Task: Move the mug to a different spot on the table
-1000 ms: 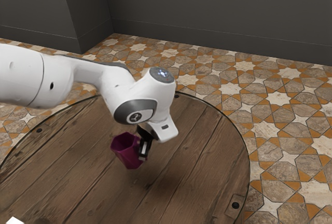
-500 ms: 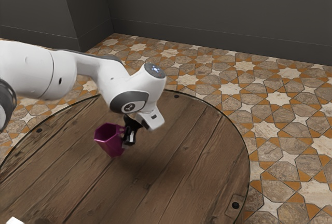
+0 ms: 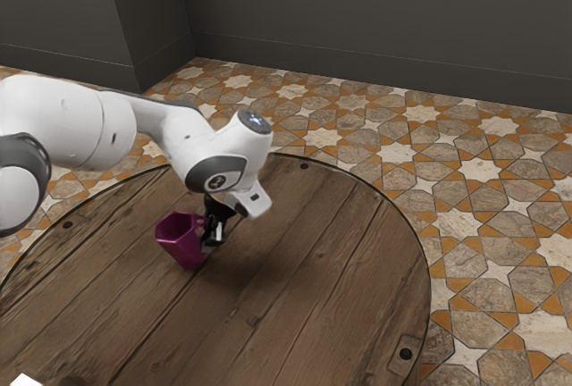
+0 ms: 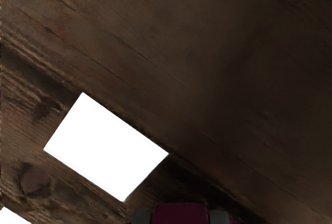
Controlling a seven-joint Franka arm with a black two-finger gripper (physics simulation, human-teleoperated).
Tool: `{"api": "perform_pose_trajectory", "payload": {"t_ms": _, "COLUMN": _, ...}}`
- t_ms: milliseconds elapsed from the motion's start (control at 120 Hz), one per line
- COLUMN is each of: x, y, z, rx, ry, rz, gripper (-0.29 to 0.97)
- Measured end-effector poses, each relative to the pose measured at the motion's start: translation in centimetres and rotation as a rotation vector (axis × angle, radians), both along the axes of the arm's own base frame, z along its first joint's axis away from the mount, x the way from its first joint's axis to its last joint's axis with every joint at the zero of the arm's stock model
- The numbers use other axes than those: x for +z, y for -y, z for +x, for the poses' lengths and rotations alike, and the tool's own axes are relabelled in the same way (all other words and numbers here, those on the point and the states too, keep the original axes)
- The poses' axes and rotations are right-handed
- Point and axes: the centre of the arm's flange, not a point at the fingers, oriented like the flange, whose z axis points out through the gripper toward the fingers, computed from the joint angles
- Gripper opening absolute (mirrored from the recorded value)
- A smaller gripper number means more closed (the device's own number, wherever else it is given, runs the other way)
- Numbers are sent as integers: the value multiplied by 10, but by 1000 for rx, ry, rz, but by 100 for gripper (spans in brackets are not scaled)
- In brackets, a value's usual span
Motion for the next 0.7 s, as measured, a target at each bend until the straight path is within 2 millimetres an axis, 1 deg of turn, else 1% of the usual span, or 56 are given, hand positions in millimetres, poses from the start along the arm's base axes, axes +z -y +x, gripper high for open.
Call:
{"api": "perform_pose_trajectory", "payload": {"t_ms": 33, "x": -1, "y": 0, "z": 0, "rx": 1, "ry": 1, "rz": -2, "gripper": -10}}
{"api": "perform_pose_trajectory", "payload": {"t_ms": 83, "x": -1, "y": 1, "z": 0, "rx": 3, "ry": 2, "rz": -7, "gripper": -4}}
{"api": "perform_pose_trajectory", "payload": {"t_ms": 275, "x": -2, "y": 5, "z": 0, "rx": 11, "ry": -1, "rz": -38, "gripper": 28}}
{"api": "perform_pose_trajectory", "payload": {"t_ms": 375, "x": -4, "y": 8, "z": 1, "rx": 8, "ry": 9, "rz": -56, "gripper": 40}}
{"api": "perform_pose_trajectory", "payload": {"t_ms": 467, "x": -2, "y": 15, "z": 7, "rx": -6, "ry": 37, "rz": -73, "gripper": 47}}
{"api": "perform_pose_trajectory", "payload": {"t_ms": 592, "x": 13, "y": 20, "z": 20, "rx": -18, "ry": 91, "rz": -89, "gripper": 53}}
{"api": "perform_pose_trajectory", "payload": {"t_ms": 700, "x": 20, "y": 21, "z": 24, "rx": -23, "ry": 114, "rz": -95, "gripper": 55}}
